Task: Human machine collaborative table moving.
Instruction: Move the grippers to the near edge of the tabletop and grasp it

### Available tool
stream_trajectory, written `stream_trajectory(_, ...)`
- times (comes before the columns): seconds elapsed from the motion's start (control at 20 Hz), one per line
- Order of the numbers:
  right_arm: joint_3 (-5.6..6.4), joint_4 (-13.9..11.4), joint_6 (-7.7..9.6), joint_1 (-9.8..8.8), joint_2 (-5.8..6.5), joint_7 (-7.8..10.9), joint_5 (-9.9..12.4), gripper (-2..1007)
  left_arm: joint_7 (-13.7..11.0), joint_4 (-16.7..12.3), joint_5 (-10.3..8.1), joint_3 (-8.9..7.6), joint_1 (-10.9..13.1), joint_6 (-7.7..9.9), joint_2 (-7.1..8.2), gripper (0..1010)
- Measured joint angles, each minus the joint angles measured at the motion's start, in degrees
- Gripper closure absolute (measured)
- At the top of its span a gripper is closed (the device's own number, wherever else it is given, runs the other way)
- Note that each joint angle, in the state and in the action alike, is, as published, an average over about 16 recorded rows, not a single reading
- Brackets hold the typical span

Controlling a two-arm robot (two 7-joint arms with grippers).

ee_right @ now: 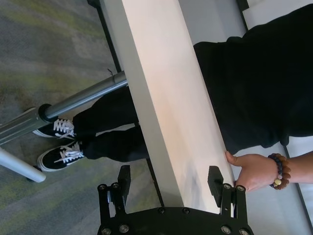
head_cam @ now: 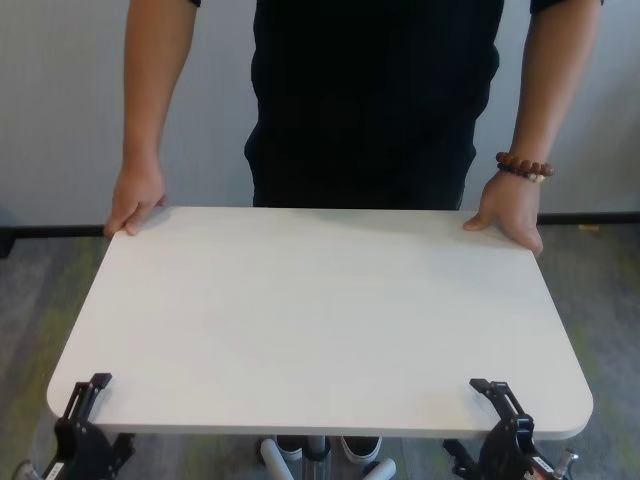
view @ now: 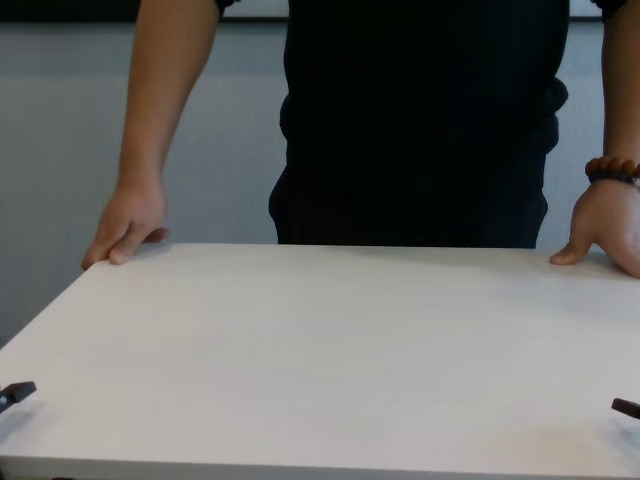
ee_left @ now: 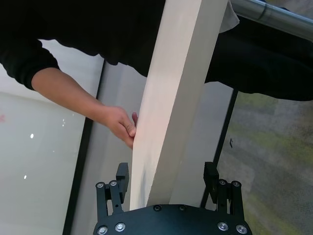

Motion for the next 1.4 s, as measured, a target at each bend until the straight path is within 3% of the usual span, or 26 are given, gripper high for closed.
stream_trajectory(0.4,0.55,1.0,-0.23,0.37,-1.04,0.17,-1.4,4,-1.0,0.0,0.7,-0.7,-0.4,-0.14,-0.73,17)
stream_trajectory(1.05,1.35,1.4,0.25,0.79,-2.1,-0.44,-5.5,4,-2.5,-0.5,1.26,-2.36,0.1,-0.42,-1.43,17)
stream_trajectory(1.4,1.97,1.2,0.15,0.75,-2.54,-0.24,-6.7,4,-3.5,-0.7,0.48,-3.49,0.5,-0.97,-2.15,17)
